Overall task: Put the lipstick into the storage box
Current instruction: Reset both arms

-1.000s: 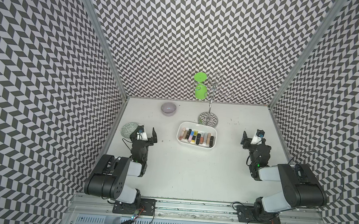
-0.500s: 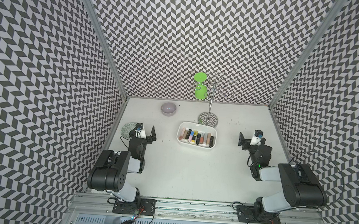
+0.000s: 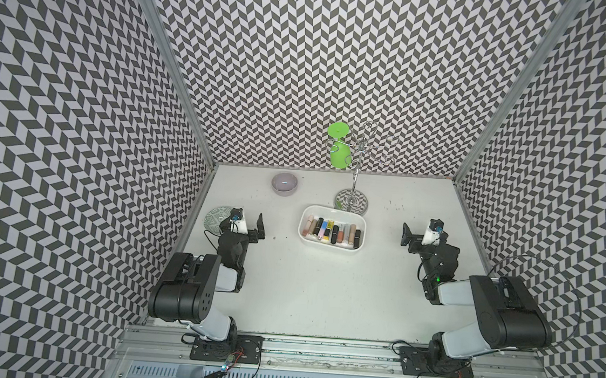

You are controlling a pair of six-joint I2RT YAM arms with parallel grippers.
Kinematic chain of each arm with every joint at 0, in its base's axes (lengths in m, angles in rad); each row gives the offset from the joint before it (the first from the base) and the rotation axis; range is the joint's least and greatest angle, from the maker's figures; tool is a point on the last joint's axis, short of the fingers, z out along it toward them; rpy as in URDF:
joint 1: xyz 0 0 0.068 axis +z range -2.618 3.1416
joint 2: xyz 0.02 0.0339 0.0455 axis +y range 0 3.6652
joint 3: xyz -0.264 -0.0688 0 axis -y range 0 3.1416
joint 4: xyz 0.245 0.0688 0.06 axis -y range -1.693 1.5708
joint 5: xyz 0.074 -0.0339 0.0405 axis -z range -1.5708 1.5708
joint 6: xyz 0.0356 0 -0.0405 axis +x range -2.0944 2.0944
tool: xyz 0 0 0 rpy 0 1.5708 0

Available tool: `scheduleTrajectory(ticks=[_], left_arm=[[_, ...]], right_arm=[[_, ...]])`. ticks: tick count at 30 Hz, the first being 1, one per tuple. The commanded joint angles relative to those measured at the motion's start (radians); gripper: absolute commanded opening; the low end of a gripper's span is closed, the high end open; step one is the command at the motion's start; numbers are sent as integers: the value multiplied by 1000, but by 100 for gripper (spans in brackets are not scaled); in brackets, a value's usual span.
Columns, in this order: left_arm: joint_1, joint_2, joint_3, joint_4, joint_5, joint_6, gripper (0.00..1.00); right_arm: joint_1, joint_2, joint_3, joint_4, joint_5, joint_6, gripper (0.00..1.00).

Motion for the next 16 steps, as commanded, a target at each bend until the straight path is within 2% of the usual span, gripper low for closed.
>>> scheduleTrajectory(ticks=[1,16], left_arm=[[1,-9,7,-4,11,-5,99],[1,-10,7,-4,11,-4,99]], right_arm=[[-4,5,4,41,-13,-8,99],[-5,10,-2,57,-14,-7,100]])
